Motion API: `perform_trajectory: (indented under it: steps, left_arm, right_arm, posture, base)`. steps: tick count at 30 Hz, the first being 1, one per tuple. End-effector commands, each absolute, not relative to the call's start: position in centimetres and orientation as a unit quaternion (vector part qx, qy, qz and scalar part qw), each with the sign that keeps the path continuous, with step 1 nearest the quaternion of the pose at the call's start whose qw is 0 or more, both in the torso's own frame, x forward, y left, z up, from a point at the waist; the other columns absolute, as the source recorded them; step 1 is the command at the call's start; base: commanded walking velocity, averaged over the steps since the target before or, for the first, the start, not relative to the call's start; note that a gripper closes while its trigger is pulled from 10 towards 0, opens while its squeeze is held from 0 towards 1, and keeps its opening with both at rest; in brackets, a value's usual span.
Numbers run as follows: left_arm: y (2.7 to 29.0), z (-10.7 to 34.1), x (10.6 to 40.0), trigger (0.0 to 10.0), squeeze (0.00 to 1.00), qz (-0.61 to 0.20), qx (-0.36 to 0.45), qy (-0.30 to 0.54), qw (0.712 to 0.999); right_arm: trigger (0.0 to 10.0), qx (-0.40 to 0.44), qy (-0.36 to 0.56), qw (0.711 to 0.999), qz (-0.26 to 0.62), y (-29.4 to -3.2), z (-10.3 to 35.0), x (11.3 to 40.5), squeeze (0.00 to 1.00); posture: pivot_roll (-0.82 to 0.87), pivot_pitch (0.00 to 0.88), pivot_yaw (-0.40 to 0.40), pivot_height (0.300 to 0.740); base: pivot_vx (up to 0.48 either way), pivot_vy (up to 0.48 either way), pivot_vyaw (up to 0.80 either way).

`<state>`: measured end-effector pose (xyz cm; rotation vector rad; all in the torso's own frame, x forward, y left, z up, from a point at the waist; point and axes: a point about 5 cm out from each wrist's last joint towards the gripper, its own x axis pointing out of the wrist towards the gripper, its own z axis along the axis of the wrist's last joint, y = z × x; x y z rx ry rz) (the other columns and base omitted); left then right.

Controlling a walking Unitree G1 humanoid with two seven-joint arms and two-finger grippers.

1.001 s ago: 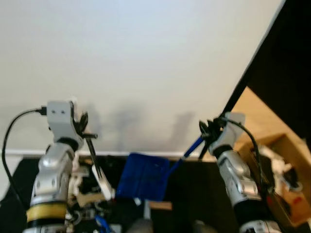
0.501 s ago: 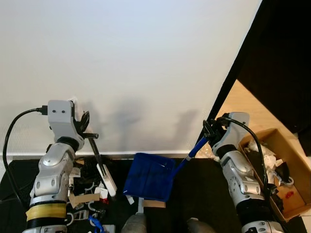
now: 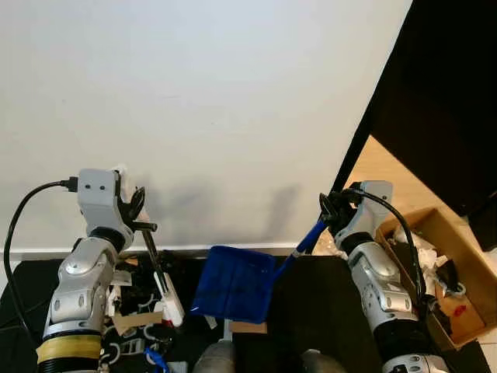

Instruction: Sweep floor

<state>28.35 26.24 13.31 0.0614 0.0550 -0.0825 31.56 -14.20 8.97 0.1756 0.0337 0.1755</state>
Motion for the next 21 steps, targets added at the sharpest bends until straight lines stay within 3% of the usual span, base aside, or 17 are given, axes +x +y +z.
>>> perform_trajectory:
  steps: [1, 14, 15, 21]
  left_arm:
    - [26.1, 14.4, 28.3, 10.0, 0.0, -0.051, 0.038, 0.007, 0.998]
    - [25.6, 13.0, 27.3, 10.0, 0.0, -0.097, 0.054, 0.032, 0.993]
    - [25.7, 12.5, 27.0, 10.0, 0.0, -0.113, 0.066, 0.041, 0.99]
    - [25.7, 11.9, 27.2, 10.0, 0.0, -0.131, 0.064, 0.048, 0.988]
  right_arm:
    - [10.0, 0.089, -0.007, 0.993, 0.076, -14.9, 9.8, 31.9, 0.0]
    - [10.0, -0.001, -0.014, 0.997, 0.078, -17.9, 10.7, 31.7, 0.0]
    - [10.0, -0.031, -0.01, 0.996, 0.082, -19.7, 11.0, 31.3, 0.0]
    - [10.0, -0.064, -0.001, 0.995, 0.075, -22.4, 11.0, 30.9, 0.0]
  posture:
    - [0.21, 0.145, -0.002, 0.74]
    - [0.2, 0.15, -0.004, 0.74]
    - [0.19, 0.158, -0.006, 0.74]
    - [0.18, 0.167, 0.005, 0.74]
  base:
    - [0.0, 0.0, 0.0]
    - [0.0, 0.0, 0.0]
    - [0.0, 0.0, 0.0]
    - [0.0, 0.0, 0.0]
